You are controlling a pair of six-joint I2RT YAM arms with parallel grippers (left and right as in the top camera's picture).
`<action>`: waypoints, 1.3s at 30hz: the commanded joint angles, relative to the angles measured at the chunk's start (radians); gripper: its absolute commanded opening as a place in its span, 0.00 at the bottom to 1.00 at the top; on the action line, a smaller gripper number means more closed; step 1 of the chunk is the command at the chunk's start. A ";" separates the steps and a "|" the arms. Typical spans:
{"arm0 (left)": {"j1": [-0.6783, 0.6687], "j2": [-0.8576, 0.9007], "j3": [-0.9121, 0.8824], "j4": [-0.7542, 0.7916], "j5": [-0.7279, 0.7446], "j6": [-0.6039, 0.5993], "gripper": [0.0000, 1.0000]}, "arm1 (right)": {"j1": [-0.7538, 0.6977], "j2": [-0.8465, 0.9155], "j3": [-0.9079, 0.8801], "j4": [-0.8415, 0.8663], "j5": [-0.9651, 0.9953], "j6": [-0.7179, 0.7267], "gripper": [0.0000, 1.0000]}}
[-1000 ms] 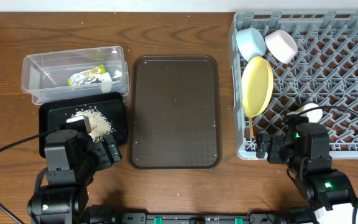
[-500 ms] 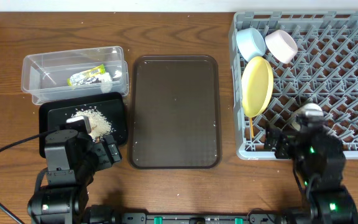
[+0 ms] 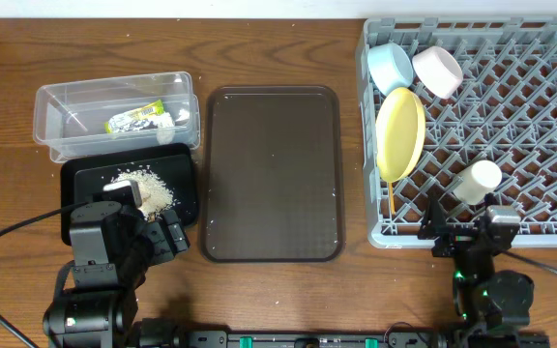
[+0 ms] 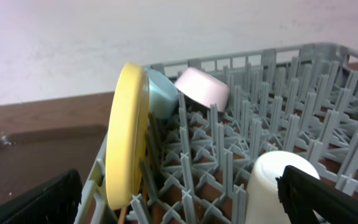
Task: Sort waste into correct bins and load items into the dishwasher rack
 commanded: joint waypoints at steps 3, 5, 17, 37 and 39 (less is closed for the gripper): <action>-0.002 0.001 -0.003 0.000 -0.001 0.006 0.94 | -0.008 -0.071 -0.089 0.045 -0.001 -0.020 0.99; -0.002 0.001 -0.003 0.000 -0.001 0.006 0.94 | -0.008 -0.072 -0.118 0.066 -0.004 -0.035 0.99; -0.002 0.001 -0.003 0.000 -0.001 0.006 0.94 | -0.008 -0.071 -0.117 0.068 -0.026 -0.157 0.99; -0.002 0.001 -0.003 0.000 -0.001 0.006 0.94 | -0.008 -0.071 -0.117 0.068 -0.026 -0.158 0.99; -0.002 0.001 -0.003 0.000 -0.001 0.006 0.94 | -0.008 -0.071 -0.117 0.068 -0.026 -0.157 0.99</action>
